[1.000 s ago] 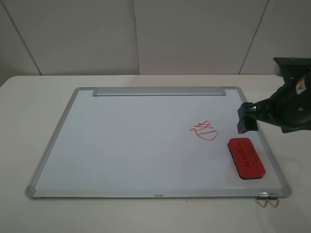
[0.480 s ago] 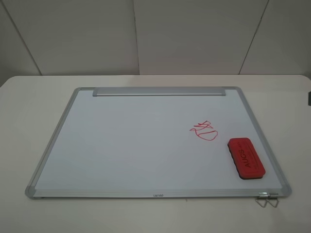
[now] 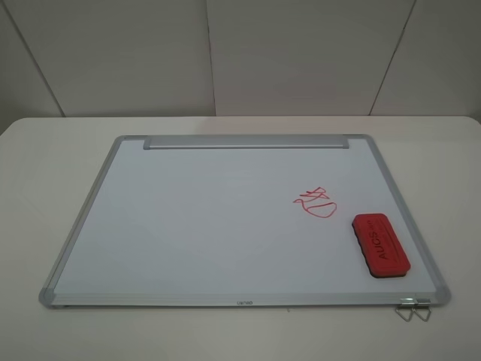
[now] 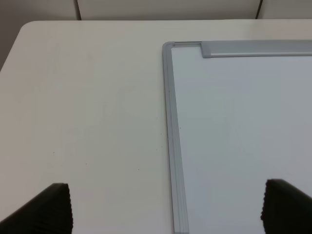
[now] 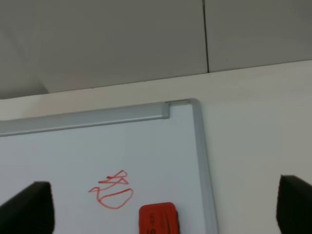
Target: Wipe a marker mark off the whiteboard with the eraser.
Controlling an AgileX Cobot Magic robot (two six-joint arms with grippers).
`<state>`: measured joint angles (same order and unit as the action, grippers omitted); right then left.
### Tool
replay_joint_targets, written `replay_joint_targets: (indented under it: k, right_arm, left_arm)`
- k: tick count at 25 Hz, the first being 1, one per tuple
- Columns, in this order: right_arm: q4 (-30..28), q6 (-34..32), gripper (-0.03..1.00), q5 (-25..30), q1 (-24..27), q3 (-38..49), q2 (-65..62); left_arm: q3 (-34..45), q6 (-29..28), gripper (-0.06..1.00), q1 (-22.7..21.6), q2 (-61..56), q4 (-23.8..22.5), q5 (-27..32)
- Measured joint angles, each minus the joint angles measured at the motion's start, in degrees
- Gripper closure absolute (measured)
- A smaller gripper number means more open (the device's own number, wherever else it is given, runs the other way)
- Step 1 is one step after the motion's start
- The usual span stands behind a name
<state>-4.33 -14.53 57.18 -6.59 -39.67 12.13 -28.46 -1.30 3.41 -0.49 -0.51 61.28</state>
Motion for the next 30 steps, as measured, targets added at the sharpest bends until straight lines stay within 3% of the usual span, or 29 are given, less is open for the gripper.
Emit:
replay_joint_targets:
  k: [8, 17, 30]
  right_arm:
    - [-2.06, 0.0, 0.15, 4.49, 0.0, 0.11, -5.69]
    - [-0.34, 5.51, 0.15, 3.15, 0.0, 7.88, -6.53]
    - [-0.35, 6.04, 0.15, 3.25, 0.06, 10.02, -12.27]
  left_arm:
    - [0.0, 0.0, 0.17, 0.0, 0.0, 0.0, 0.0]
    - [0.0, 0.0, 0.17, 0.0, 0.0, 0.0, 0.0]
    - [0.0, 0.0, 0.17, 0.0, 0.0, 0.0, 0.0]
